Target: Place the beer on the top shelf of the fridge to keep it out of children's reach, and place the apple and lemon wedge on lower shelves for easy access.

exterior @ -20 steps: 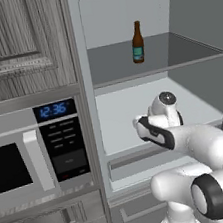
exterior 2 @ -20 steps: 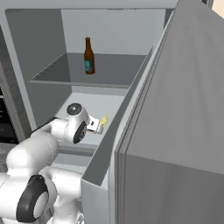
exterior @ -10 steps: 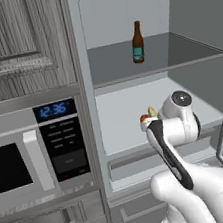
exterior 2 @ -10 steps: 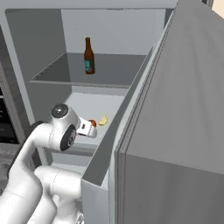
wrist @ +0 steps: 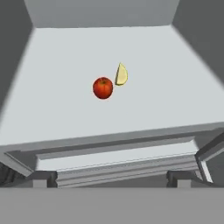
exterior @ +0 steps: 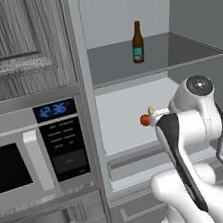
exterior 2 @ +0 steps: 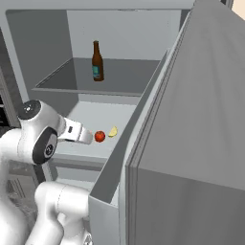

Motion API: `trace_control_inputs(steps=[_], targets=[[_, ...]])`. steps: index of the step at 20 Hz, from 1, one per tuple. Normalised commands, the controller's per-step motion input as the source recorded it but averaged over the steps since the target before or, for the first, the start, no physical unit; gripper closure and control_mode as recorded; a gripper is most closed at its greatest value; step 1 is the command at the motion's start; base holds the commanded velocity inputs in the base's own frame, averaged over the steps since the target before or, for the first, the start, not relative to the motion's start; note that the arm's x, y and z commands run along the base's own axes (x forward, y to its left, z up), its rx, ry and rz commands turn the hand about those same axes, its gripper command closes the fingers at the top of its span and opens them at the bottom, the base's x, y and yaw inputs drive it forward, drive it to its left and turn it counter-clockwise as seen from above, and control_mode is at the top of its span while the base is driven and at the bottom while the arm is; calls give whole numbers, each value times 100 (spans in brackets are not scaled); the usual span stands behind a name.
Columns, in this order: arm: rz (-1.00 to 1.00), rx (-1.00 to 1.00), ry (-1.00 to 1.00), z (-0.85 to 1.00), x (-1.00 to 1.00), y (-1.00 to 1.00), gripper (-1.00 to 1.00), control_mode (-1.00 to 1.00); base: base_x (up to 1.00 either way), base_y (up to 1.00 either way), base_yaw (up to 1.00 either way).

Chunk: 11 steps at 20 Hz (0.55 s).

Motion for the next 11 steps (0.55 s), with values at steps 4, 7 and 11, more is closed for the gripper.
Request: trace_control_inputs(steps=[4,7,11], targets=[[1,-6,-23,94,-83,22,-100,-100,0,0,0],[4,-12,-27,73,-90,43,-100,-100,0,0,0],[5,-15,-29,53,-81,53,-100,-100,0,0,0]])
